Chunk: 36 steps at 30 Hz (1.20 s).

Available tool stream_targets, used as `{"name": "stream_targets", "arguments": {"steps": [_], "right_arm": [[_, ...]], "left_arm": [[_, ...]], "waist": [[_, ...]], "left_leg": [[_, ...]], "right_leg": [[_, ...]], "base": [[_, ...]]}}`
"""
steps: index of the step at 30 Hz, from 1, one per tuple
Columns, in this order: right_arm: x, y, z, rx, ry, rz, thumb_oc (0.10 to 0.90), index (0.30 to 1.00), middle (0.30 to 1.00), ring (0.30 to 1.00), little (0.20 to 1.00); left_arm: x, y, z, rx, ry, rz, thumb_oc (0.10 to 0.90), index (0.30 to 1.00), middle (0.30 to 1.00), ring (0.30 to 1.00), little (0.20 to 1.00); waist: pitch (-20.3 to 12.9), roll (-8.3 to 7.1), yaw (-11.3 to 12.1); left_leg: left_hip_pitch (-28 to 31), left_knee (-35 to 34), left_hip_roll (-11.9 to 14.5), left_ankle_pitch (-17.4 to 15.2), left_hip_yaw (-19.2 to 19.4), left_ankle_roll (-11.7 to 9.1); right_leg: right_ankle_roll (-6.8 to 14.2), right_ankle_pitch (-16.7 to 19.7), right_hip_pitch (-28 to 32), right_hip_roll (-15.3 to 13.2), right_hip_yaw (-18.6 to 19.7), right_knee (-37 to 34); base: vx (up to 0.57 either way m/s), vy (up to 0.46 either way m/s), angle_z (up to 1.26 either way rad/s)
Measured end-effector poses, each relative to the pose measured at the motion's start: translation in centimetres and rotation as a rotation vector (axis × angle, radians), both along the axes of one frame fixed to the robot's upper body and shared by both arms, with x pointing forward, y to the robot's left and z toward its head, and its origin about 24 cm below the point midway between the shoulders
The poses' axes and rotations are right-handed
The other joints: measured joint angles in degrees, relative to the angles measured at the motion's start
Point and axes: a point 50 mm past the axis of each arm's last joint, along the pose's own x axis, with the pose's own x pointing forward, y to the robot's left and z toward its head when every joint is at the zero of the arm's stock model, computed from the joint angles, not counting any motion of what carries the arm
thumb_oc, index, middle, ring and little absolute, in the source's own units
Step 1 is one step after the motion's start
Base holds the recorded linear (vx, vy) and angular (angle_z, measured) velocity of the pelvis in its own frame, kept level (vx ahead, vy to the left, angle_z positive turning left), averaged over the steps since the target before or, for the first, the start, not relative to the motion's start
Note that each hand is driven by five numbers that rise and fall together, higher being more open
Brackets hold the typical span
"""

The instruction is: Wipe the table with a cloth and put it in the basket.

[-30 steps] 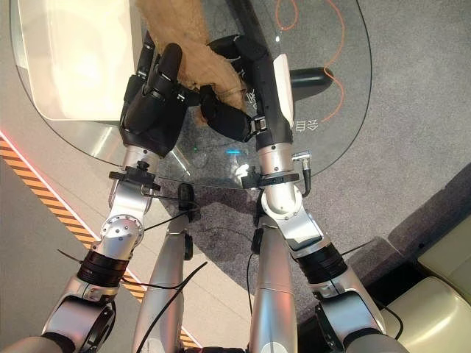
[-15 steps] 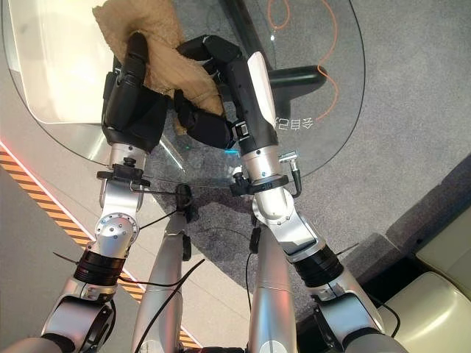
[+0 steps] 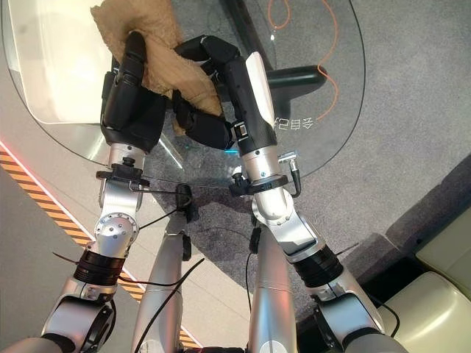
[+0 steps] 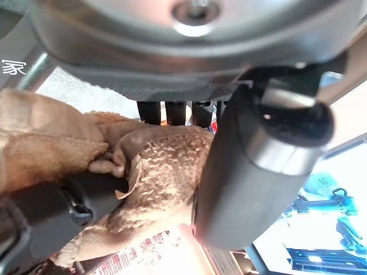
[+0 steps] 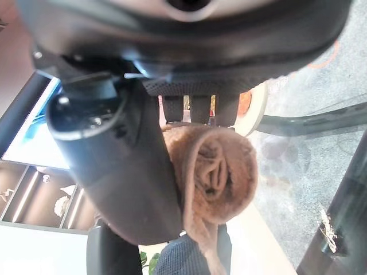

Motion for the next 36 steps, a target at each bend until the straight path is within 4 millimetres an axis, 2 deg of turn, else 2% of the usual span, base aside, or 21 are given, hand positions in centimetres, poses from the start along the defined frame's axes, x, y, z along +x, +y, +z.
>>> {"name": "stream_targets", "arguments": {"steps": [36], "right_arm": [[-0.04,0.27,0.41,0.021,-0.012,0.008,0.8,0.9,0.9,0.9,0.9]], "left_arm": [[-0.14,0.2,0.02,-0.09,0.002,0.071,0.1,0.3,0.3,0.3,0.2]], "waist": [[0.0,0.0,0.13]], "left_leg": [[-0.12,0.05,0.02,-0.03,0.11,0.05]], "right_leg": [[0.2,-0.25,-0.45,0.03,0.2,0.56]], "base": [[0.0,0.0,0.0]]}}
